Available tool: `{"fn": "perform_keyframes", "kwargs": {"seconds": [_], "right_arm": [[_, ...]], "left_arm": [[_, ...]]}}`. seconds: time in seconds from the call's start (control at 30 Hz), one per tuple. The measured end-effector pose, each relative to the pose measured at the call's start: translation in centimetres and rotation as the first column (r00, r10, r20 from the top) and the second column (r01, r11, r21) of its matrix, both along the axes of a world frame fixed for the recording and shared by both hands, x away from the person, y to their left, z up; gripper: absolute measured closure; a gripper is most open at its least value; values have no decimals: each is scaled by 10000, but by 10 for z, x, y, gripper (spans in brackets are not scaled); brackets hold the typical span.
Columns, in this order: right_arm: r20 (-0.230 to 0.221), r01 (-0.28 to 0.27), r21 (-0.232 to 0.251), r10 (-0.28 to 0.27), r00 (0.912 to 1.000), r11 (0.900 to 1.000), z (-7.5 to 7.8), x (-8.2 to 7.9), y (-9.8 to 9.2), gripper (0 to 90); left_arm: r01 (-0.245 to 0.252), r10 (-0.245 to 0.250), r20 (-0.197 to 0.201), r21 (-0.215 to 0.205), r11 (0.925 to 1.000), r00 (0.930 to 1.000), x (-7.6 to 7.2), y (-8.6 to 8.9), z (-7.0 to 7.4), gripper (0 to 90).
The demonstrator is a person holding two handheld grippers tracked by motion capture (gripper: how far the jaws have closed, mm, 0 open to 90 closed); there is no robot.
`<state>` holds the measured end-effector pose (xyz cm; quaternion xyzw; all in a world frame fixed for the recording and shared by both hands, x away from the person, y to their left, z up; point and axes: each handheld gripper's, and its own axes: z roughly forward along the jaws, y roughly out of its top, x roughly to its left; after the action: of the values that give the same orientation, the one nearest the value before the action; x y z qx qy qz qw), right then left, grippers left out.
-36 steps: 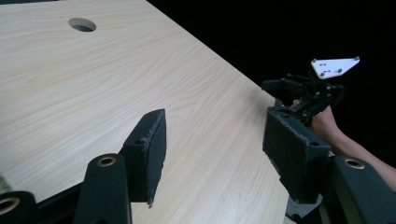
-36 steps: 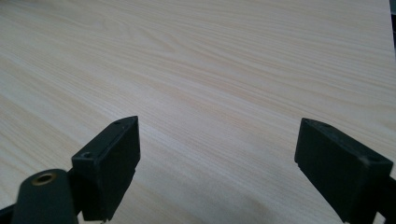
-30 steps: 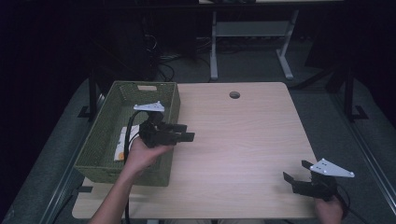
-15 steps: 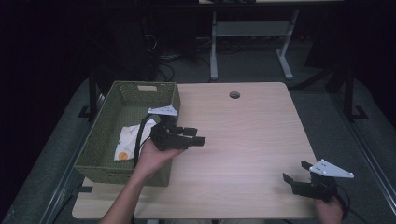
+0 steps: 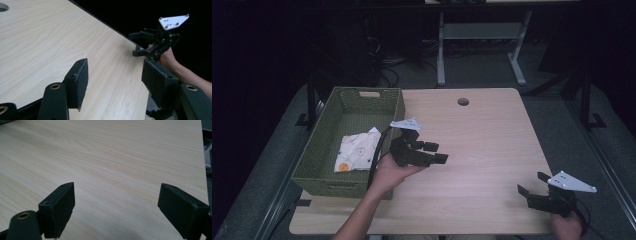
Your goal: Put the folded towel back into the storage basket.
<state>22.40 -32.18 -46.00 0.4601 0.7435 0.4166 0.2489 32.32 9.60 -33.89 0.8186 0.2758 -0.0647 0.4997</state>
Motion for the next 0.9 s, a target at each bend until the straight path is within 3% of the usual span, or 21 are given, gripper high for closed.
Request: {"fn": "perform_keyframes", "kwargs": {"seconds": [0.33, 0.63, 0.9], "right_arm": [[-26, -9, -14, 9, 10000, 10000, 0, 0, -2, 136], [-114, 150, 94, -149, 9998, 9998, -1, 1, -6, 136], [-181, 242, 40, -241, 9995, 9997, -4, 1, -6, 136]], "left_arm": [[121, -121, 5, 83, 9999, 9999, -4, -18, -10, 382], [351, -343, -231, 334, 9988, 9991, -6, -34, -26, 375], [562, -563, 17, 406, 9976, 9984, -13, -43, -39, 375]]}}
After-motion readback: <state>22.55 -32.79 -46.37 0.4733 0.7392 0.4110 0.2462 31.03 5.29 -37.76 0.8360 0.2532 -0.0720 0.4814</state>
